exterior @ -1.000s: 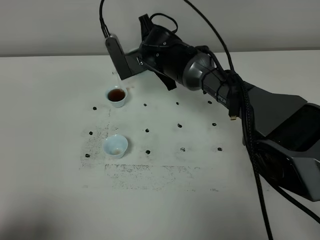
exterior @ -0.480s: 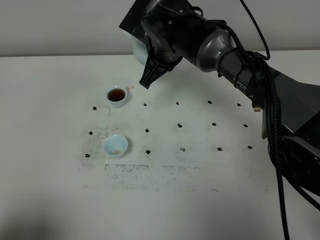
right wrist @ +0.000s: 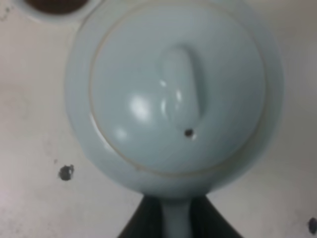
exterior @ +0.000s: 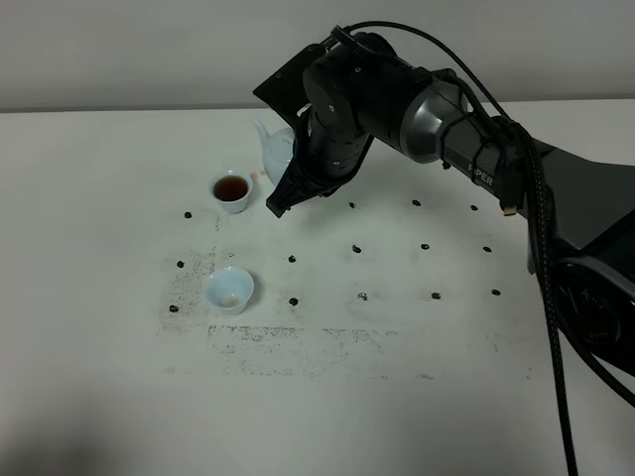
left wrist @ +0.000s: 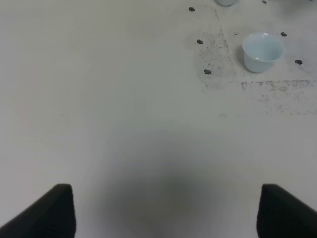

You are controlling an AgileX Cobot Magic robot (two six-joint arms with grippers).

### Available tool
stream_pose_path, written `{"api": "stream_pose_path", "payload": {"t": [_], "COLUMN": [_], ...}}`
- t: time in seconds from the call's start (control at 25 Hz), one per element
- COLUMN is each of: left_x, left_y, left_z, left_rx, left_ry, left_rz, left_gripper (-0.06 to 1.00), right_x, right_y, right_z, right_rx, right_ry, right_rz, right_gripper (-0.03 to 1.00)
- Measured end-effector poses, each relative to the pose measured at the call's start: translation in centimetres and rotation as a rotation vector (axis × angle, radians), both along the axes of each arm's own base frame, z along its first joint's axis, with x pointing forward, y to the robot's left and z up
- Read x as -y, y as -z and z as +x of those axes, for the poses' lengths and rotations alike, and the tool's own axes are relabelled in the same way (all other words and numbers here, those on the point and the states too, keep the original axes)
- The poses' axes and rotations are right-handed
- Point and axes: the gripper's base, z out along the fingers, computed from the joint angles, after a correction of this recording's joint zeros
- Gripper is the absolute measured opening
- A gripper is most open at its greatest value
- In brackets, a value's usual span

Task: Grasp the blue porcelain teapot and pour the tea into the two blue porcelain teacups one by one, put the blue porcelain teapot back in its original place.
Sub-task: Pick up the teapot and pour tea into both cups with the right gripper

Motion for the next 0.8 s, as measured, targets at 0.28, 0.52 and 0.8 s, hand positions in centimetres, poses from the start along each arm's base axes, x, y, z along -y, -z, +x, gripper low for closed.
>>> {"api": "stream_pose_path", "payload": {"t": [0.28,0.52,0.8], "left_x": [0.0,0.0,0.0], "left_y": [0.0,0.0,0.0], "left_z": [0.0,0.0,0.0], "left_rx": [0.0,0.0,0.0], "left_ry": [0.0,0.0,0.0], "left_rz": [0.0,0.0,0.0], "left_gripper": [0.75,0.75,0.75], "right_x": [0.3,0.1,0.3], "right_y": [2.0,3.4,3.2], "right_z": [0.0,0.2,0.1], "right_rx": [-0.034,-0.049,-0.051], "right_ry": [0.02,0.022,0.006], "right_rz": [0.037,0.044,0.019], "right_gripper": [0.08,0.08,0.08]}}
